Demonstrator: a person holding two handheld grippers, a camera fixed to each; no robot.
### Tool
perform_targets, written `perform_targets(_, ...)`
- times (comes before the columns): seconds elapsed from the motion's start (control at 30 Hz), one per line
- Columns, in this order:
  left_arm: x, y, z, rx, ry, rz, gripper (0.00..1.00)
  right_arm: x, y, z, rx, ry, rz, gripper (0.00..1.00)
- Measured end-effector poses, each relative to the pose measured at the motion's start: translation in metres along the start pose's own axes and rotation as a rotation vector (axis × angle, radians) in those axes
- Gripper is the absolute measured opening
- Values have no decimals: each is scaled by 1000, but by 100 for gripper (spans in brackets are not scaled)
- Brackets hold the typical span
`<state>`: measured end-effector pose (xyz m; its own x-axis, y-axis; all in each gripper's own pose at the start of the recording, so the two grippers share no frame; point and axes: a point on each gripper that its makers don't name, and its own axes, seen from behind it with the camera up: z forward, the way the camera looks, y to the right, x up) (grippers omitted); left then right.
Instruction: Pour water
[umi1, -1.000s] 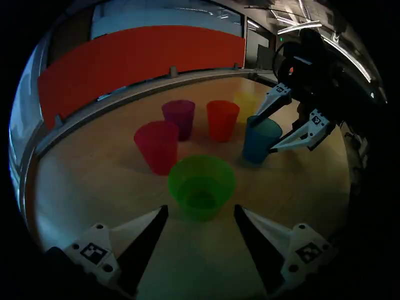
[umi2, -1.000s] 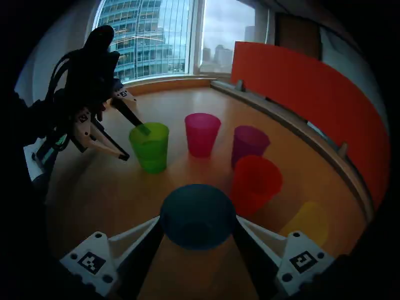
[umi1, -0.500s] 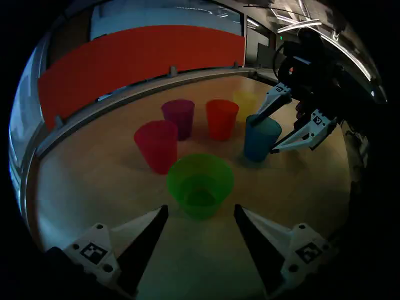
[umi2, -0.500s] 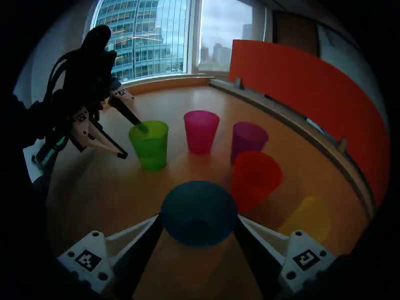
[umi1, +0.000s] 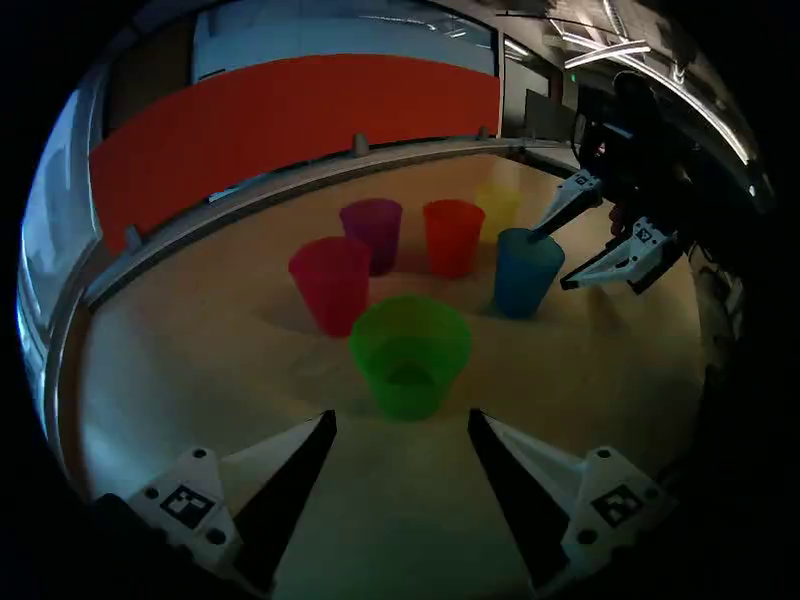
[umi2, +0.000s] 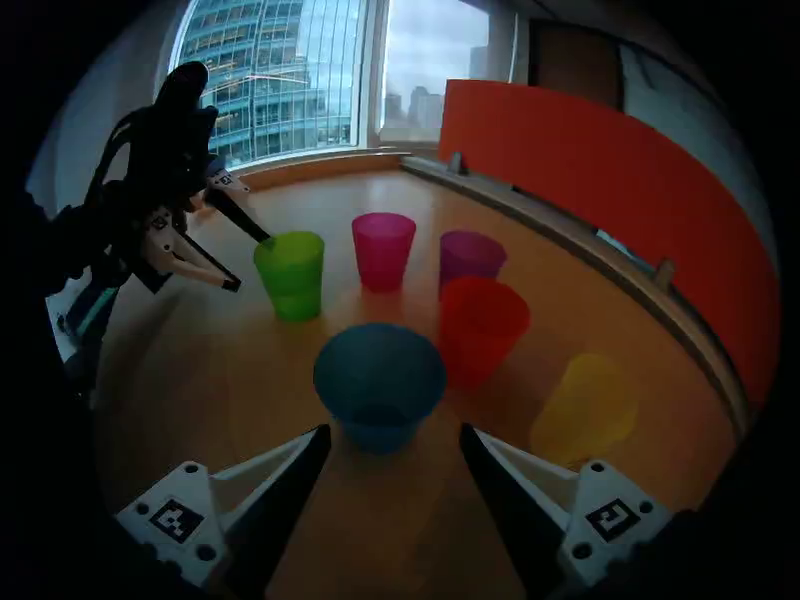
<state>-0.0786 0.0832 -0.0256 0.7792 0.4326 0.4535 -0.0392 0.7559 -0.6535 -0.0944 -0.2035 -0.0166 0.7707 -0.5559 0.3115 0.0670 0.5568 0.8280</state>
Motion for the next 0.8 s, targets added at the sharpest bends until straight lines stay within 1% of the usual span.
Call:
perform_targets(0.3, -4, -1, -16, 34, 16, -16, 98, -16, 5, -27, -44, 10, 20, 100)
perform_targets(0.47, -4, 0, -21, 46, 31, -31, 98, -21, 7, -38, -67, 19, 34, 100)
perform_targets(0.57, -2, -1, -25, 63, 43, -36, 98, -23, 8, -45, -81, 28, 44, 100)
perform_targets(0.8, 6, -6, -37, 108, 87, -56, 98, -26, 18, -64, -147, 65, 79, 100)
